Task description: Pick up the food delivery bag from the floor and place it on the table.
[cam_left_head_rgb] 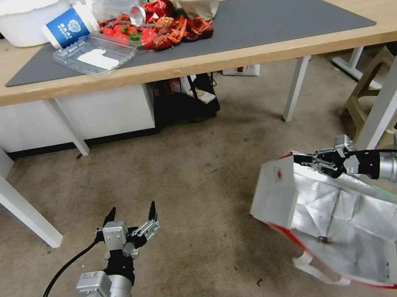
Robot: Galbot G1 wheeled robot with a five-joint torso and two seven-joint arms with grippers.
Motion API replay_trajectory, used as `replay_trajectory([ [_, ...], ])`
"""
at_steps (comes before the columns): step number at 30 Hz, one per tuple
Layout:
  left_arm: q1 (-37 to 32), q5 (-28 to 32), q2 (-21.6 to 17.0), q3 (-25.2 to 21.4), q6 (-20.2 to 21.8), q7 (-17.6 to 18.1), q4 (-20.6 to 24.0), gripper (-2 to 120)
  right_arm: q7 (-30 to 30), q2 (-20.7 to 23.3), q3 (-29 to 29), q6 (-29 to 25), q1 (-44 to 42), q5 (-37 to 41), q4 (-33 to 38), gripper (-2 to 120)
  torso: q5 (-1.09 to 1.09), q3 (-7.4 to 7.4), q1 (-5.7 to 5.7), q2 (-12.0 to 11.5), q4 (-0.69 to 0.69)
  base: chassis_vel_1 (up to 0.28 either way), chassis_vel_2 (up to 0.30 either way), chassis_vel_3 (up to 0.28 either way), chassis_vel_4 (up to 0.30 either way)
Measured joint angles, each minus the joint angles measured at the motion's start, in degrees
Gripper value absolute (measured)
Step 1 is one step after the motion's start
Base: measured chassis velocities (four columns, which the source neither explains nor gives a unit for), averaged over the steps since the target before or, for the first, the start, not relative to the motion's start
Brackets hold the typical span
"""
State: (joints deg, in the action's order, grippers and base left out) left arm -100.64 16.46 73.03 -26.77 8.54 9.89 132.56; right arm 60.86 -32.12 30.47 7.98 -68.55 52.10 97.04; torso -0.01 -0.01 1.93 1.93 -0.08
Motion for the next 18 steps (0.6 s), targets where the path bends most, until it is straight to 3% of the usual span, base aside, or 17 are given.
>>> replay_trajectory([
  [18, -0.3, 1.9, 0.3, -0.2, 2.2, 0.7, 1.1, 100, 11.6, 0.5, 1.0, 8.8, 0.9, 12.6, 5.5, 0, 0.02, 0.00, 0.00, 0.0, 0.01, 0.000, 0.000, 0.000, 0.000],
])
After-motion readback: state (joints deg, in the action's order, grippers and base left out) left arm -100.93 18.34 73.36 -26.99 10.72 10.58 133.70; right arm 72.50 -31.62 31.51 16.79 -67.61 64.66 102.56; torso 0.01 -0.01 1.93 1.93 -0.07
